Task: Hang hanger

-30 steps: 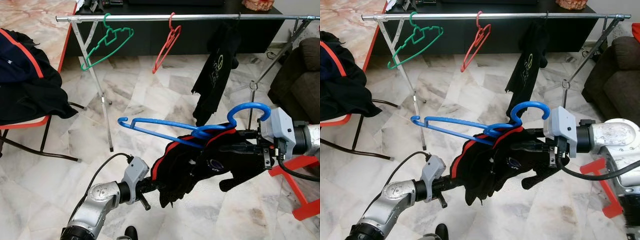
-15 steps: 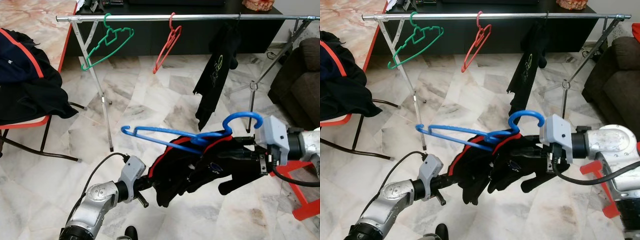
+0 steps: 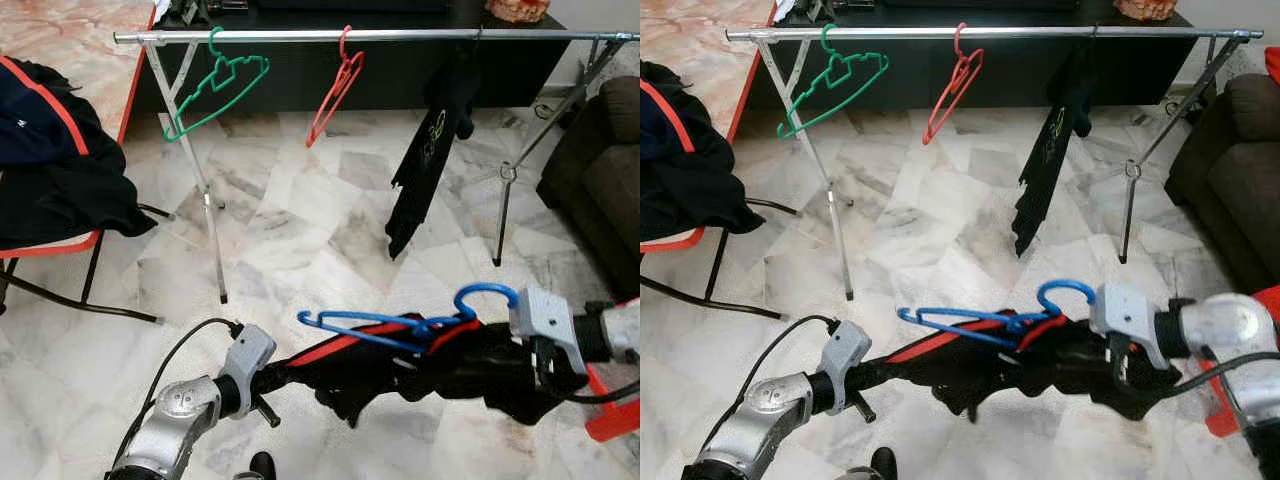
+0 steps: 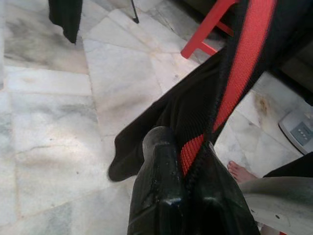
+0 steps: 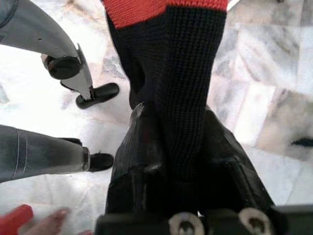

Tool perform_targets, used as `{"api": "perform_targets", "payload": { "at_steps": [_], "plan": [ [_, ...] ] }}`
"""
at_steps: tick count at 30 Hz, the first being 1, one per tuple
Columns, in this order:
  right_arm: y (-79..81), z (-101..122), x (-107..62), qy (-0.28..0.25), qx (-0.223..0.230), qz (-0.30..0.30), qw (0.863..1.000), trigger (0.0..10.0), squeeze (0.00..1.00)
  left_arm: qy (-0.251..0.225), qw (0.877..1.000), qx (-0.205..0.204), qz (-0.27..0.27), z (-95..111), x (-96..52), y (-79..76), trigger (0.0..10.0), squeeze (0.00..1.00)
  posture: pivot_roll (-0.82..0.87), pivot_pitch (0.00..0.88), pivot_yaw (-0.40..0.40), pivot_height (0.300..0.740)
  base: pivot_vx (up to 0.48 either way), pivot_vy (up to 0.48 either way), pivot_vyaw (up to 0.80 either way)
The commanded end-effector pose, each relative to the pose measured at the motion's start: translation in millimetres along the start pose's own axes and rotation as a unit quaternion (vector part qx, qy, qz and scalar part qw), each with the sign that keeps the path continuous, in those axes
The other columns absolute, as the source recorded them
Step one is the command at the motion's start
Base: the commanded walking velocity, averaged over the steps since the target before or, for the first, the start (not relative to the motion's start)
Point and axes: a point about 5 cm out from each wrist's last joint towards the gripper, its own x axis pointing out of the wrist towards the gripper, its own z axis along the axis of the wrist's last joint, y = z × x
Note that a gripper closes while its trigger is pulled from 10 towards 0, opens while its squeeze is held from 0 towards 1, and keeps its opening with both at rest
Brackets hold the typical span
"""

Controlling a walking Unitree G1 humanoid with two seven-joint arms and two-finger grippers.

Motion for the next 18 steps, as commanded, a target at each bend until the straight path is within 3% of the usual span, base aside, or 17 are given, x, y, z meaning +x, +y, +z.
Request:
{"api": "perform_targets", "payload": {
  "at_steps": [1,6,8,11,18],
  "plan": [
    [-2.1,-6,-13.0,-0.001,0.015,-0.021,1.0,0.0,0.0,0.019,1.0,-0.005,0.001,-8,-2.3,-2.1,0.0,0.0,-0.07,0.257,-0.072,0.74,0.0,0.0,0.0],
    [3.4,-15,-15.4,0.009,0.027,-0.008,1.0,0.0,0.0,0.02,1.0,-0.005,0.001,-8,-2.3,-1.9,0.0,0.0,-0.08,0.26,-0.071,0.74,0.0,0.0,0.0],
    [4.7,-15,-16.2,-0.011,0.04,0.0,0.999,0.0,0.0,0.022,1.0,-0.005,0.001,-9,-2.2,-1.7,0.0,0.0,-0.08,0.26,-0.071,0.74,0.0,0.0,0.0],
    [17.3,-12,-16.9,-0.051,0.05,0.057,0.996,0.0,0.0,0.023,1.0,-0.005,0.0,-9,-2.4,-2.1,0.0,0.0,-0.08,0.262,-0.071,0.74,0.0,0.0,0.0],
    [28.7,-19,-11.7,-0.021,0.037,0.097,0.994,0.0,0.0,0.023,1.0,-0.005,0.0,-9,-2.2,-2.0,0.0,0.0,-0.07,0.262,-0.07,0.74,0.0,0.0,0.0]
  ]
}}
